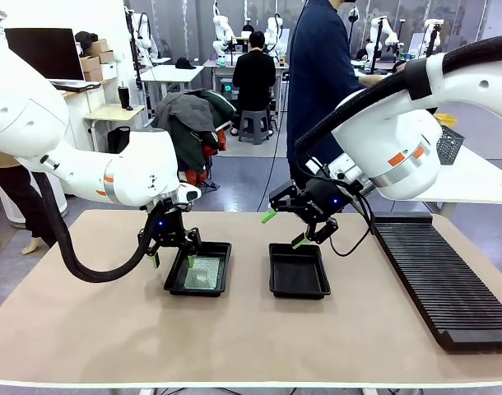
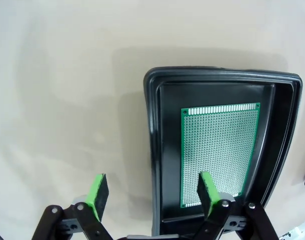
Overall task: Inspect and transfer BCBs to ESD trays.
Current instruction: Pick up the ESD tray and place it on the left side of the table.
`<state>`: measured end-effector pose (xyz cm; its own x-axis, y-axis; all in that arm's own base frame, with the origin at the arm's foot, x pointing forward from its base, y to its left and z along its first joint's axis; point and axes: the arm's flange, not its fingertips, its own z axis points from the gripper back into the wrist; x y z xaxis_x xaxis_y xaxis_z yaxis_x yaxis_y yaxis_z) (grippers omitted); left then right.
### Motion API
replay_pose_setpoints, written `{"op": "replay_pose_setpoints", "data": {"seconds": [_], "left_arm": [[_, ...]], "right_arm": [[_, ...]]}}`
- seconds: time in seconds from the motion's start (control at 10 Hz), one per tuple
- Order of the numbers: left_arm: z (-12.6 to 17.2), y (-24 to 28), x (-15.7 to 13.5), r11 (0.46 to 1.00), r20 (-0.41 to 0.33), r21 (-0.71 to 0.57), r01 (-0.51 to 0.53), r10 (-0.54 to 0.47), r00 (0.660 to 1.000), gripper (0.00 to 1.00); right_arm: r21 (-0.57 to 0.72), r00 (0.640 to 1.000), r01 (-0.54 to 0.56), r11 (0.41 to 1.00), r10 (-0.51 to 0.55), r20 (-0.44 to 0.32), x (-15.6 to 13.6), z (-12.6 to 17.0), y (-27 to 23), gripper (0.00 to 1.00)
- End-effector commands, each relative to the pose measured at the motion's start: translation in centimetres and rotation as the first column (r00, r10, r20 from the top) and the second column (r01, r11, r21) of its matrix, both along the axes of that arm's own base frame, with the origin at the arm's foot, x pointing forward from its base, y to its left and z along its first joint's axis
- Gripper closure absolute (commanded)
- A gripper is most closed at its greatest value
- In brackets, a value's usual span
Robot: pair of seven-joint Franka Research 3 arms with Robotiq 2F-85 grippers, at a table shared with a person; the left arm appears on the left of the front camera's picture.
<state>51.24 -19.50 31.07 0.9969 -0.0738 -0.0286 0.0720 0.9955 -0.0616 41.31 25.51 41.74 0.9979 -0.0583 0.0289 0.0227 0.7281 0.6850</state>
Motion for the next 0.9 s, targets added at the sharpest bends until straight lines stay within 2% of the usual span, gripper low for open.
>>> {"op": "replay_pose_setpoints", "data": {"seconds": [0.0,0.4,0.7,0.8], "left_arm": [[-0.15,0.06,-0.23,1.000,0.003,-0.002,0.007,-0.007,1.000,0.14],[-0.31,0.07,-0.20,1.000,0.015,-0.013,0.010,-0.010,1.000,0.35],[-0.19,-0.05,-0.29,1.000,0.032,-0.018,0.013,-0.013,0.999,0.60],[-0.15,-0.10,-0.30,1.000,0.034,-0.019,0.015,-0.014,0.999,0.65]], "right_arm": [[-0.024,1.000,0.021,0.999,-0.021,-0.005,0.35,0.09,0.33,0.00],[-0.024,1.000,0.021,0.999,-0.021,-0.005,0.35,0.09,0.33,0.00],[-0.024,1.000,0.021,0.999,-0.021,-0.005,0.35,0.09,0.33,0.00],[-0.024,1.000,0.021,0.999,-0.021,-0.005,0.35,0.09,0.33,0.00]]}}
